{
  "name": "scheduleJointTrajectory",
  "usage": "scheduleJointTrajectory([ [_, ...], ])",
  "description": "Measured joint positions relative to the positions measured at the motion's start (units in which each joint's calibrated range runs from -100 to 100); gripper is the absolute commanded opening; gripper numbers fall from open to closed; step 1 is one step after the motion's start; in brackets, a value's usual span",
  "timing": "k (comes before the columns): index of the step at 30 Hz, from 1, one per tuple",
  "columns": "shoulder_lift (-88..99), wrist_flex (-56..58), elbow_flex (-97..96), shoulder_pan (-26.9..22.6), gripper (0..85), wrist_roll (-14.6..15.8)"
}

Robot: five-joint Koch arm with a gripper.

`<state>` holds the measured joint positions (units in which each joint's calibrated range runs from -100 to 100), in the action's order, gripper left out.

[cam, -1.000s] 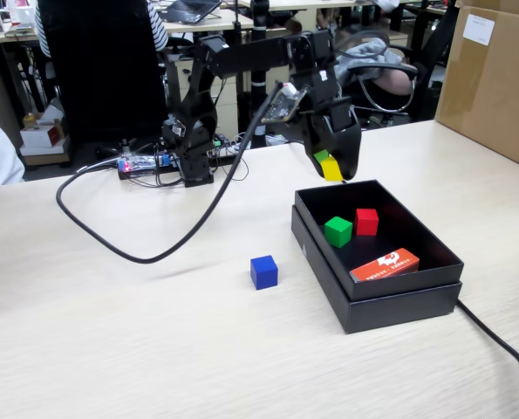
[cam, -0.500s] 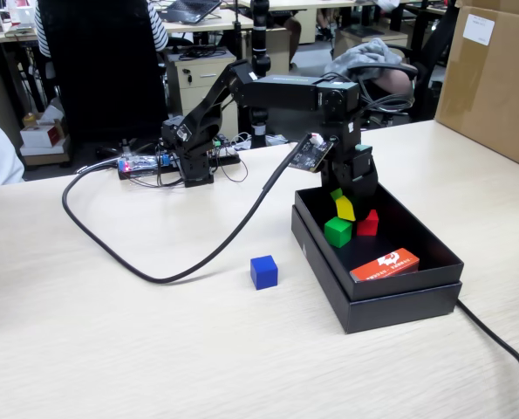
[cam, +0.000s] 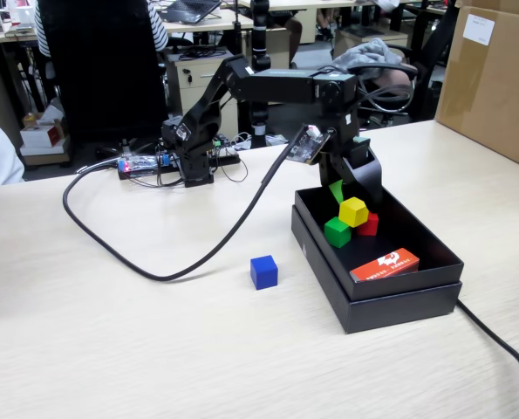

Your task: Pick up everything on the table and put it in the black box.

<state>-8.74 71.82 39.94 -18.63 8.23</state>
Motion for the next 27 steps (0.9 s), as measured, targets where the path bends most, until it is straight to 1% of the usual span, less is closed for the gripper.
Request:
scheduleJointTrajectory([
  [3, 9.7, 0.3, -0.8, 1.0, 44.5, 0.0],
  [4, 12.9, 0.3, -1.5, 1.4, 47.2, 0.0],
  [6, 19.0, 0.5, -3.9, 2.7, 49.1, 0.0],
  [11, 28.9, 0.7, -8.8, 7.7, 49.6, -1.2],
  [17, 37.9, 0.7, -22.4, 13.5, 49.9, -2.7],
  [23, 40.8, 0.7, -28.5, 15.8, 50.0, -3.1],
  [27, 36.0, 0.7, -27.2, 15.8, 49.7, -3.1],
])
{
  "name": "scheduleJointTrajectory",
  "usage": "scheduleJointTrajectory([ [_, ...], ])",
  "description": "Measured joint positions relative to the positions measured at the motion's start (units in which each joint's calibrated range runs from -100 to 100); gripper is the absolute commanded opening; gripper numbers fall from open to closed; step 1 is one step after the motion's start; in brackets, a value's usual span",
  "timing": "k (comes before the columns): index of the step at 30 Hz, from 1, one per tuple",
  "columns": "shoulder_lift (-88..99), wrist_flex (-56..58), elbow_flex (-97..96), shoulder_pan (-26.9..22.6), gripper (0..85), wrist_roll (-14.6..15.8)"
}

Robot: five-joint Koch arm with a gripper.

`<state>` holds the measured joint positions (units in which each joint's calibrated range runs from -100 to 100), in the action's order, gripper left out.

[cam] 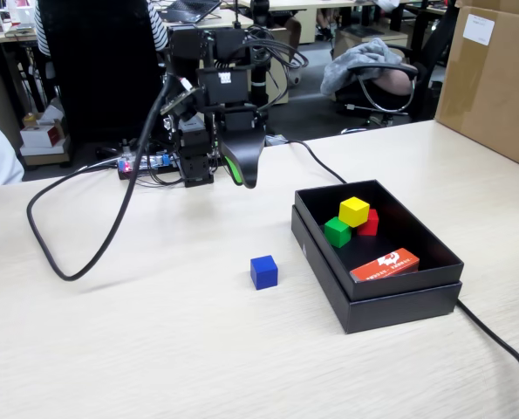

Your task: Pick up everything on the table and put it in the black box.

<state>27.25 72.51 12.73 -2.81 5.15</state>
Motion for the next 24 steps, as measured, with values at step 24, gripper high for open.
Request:
scheduleJointTrajectory([
  [24, -49.2, -0.1, 22.7, 0.0, 44.5, 0.0],
])
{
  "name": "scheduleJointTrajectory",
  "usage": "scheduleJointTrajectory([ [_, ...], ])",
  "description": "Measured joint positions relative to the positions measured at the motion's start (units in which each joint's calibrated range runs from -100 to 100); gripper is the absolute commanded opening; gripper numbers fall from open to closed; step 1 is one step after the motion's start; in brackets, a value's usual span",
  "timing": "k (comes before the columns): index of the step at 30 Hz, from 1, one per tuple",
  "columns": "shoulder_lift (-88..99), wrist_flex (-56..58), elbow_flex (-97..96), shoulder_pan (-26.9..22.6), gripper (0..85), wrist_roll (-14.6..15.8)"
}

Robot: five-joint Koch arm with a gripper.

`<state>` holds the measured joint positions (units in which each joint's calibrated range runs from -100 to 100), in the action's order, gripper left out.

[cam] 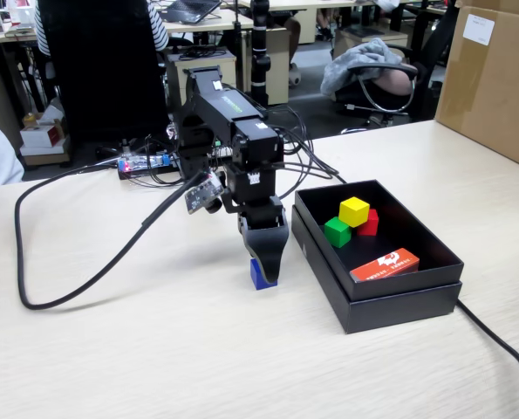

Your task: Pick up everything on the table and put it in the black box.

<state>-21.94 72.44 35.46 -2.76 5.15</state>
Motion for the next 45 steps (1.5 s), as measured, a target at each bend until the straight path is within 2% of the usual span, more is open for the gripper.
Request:
scheduleJointTrajectory([
  [3, -1.7, 0.0, 1.2, 0.0, 40.0, 0.0],
  [13, -4.0, 0.0, 3.5, 0.0, 2.5, -0.3],
  [18, -0.6, 0.0, 3.3, 0.0, 2.4, -0.7],
  [22, 13.2, 0.0, 3.5, -0.3, 2.5, -0.7],
  [24, 18.9, 0.1, 3.6, -1.7, 2.7, -0.6],
  [25, 25.9, 0.1, 3.9, -4.6, 2.7, -0.6],
  [26, 26.8, 0.1, 3.8, -5.4, 2.7, -0.5],
  [31, 26.8, 0.1, 3.8, -11.2, 2.8, 0.1],
  [45, 10.5, 0.1, 5.9, -12.1, 3.3, 1.1],
])
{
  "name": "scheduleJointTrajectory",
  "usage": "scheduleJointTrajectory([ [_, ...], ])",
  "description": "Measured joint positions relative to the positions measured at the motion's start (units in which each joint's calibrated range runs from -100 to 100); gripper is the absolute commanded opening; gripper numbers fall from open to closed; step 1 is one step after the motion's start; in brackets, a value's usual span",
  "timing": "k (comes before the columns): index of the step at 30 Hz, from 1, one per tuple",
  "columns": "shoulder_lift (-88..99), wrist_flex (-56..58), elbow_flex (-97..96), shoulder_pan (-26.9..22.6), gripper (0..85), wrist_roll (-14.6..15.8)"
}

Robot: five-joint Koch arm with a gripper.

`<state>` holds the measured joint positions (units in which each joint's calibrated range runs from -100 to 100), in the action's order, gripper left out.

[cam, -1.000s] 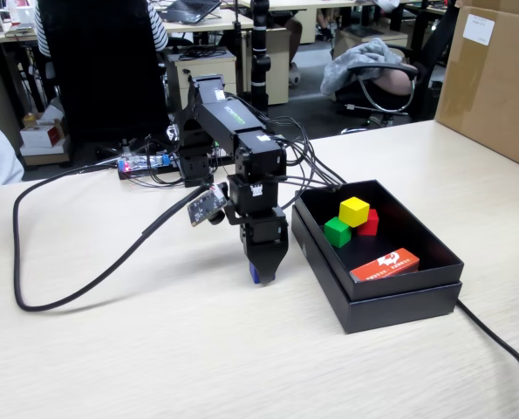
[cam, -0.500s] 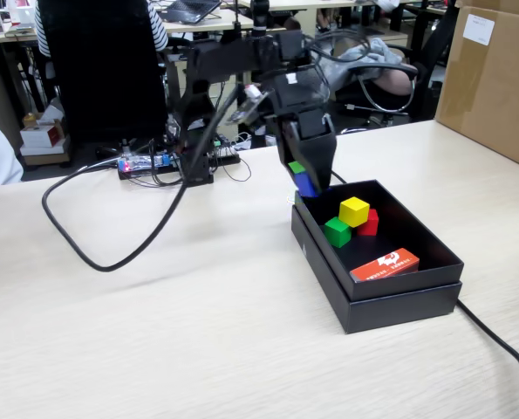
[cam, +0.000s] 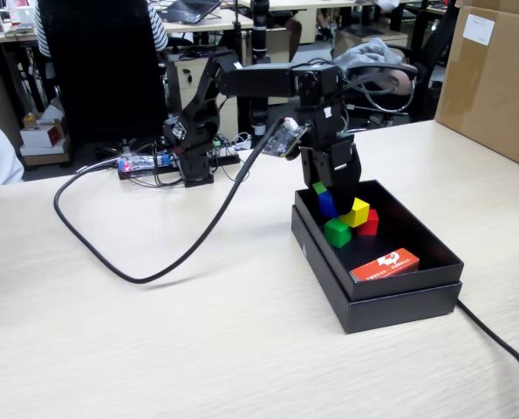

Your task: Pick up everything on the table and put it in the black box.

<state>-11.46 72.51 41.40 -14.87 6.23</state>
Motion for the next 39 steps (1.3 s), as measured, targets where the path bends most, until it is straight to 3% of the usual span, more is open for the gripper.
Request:
scheduleJointTrajectory([
  [6, -2.3, 0.0, 0.0, -2.1, 3.5, 1.0],
  [15, -3.0, 1.0, 0.0, -2.2, 38.8, 1.5],
  [17, -3.0, 2.0, 0.0, -2.2, 43.0, 1.6],
  [23, -0.3, 3.3, -0.1, -1.7, 44.3, 1.5],
  [29, 20.2, 3.3, 0.0, 0.4, 45.1, 1.6],
  [30, 23.8, 3.4, 0.0, 1.1, 48.5, 1.6],
  [35, 42.3, 2.6, -14.1, 6.4, 48.8, 1.5],
  [39, 53.2, -5.3, -27.6, 10.9, 48.7, 0.8],
])
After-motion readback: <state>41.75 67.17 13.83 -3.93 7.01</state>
